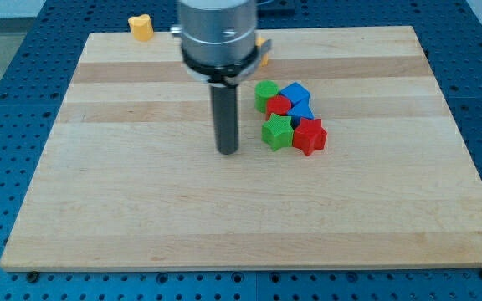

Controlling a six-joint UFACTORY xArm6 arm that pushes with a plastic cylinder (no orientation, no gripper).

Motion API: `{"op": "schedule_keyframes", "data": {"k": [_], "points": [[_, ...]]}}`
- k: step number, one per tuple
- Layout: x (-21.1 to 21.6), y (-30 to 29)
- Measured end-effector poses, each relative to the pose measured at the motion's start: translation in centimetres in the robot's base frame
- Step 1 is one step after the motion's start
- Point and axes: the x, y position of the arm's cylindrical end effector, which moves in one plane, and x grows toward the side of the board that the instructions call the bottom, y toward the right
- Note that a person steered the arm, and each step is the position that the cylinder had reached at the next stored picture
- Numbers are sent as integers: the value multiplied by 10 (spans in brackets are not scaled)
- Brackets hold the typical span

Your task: Push the yellow heart slightly to the left side of the board

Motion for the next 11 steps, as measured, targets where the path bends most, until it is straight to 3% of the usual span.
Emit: {"op": "schedule_keyframes", "data": {"k": [3,6,9,11], "points": [[-6,-72],[-62,-182],[-66,-219],[-127,-251]]}}
